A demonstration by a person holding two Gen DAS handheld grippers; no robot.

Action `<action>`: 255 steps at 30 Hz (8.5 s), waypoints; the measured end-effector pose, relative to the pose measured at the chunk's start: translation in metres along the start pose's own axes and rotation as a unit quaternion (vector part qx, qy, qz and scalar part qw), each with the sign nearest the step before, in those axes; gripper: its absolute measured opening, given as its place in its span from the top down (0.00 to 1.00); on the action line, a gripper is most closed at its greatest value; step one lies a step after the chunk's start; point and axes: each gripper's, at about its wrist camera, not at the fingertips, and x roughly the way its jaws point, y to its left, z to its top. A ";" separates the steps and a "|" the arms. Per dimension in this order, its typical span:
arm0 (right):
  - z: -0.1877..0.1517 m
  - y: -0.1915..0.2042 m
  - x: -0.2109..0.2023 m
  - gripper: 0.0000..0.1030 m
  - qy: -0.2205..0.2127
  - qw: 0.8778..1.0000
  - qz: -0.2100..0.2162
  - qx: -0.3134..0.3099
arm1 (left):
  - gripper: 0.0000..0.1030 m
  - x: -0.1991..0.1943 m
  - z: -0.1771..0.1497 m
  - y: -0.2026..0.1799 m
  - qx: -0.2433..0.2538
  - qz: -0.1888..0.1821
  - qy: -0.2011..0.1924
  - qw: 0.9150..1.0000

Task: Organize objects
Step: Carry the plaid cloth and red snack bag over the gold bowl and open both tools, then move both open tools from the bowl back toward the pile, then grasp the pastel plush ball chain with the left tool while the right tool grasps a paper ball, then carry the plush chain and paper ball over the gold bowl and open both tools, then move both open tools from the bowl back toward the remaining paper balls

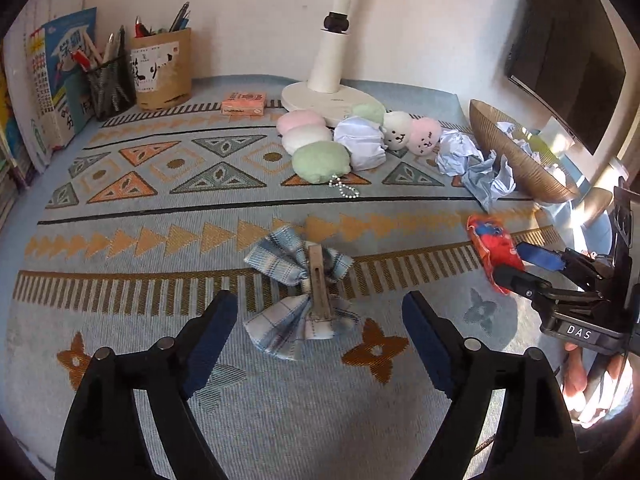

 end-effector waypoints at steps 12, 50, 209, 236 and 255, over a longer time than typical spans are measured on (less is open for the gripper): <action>0.010 -0.008 0.013 0.28 0.020 0.997 0.004 0.073 | 0.48 0.027 0.002 -0.007 0.004 0.044 0.020 0.999; 0.088 -0.192 -0.150 0.75 -0.173 0.951 -0.132 0.220 | 0.82 0.011 0.164 -0.247 0.137 -0.148 -0.153 0.968; 0.026 -0.026 -0.096 0.58 -0.125 0.990 -0.001 0.062 | 0.57 0.002 0.032 -0.042 0.119 0.002 -0.064 0.991; 0.057 -0.220 -0.108 0.22 -0.182 0.940 -0.080 0.278 | 0.03 0.054 0.150 -0.216 0.106 -0.183 -0.130 0.969; 0.017 -0.053 -0.038 0.08 -0.106 0.985 0.024 0.135 | 0.01 0.014 0.043 0.020 -0.065 0.012 -0.128 0.990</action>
